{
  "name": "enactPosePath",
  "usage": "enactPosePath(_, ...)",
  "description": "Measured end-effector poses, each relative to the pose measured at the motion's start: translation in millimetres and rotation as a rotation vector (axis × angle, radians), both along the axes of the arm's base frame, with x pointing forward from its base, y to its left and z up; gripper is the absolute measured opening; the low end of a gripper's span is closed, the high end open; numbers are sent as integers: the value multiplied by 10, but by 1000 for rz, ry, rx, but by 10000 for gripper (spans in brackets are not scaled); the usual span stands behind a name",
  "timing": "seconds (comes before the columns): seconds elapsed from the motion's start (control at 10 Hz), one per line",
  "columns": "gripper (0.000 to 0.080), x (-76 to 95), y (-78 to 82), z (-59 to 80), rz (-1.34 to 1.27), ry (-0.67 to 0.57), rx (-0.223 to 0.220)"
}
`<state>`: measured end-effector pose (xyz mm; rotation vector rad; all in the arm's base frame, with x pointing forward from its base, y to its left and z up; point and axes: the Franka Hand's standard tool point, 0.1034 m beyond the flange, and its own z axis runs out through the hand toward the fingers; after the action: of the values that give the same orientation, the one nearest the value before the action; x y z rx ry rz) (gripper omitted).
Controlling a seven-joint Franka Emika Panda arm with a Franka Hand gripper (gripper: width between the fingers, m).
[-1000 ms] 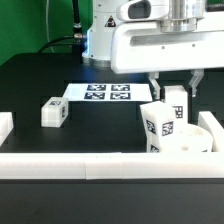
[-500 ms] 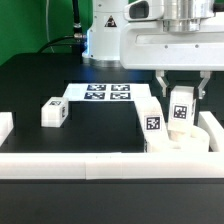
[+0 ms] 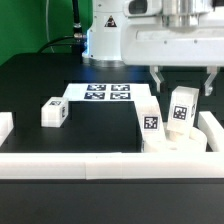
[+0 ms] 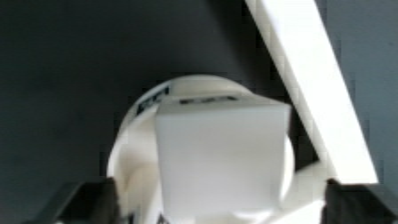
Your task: Assemble stool
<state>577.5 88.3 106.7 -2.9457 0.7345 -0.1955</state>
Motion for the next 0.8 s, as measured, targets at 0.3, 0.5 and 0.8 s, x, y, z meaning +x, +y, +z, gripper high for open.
enactPosePath(0.3, 648, -171, -391, 249, 65, -23, -8)
enactPosePath(0.5, 648, -177, -369, 230, 62, -19, -7)
enactPosePath(0.8, 649, -226, -457, 145, 108, -12, -28)
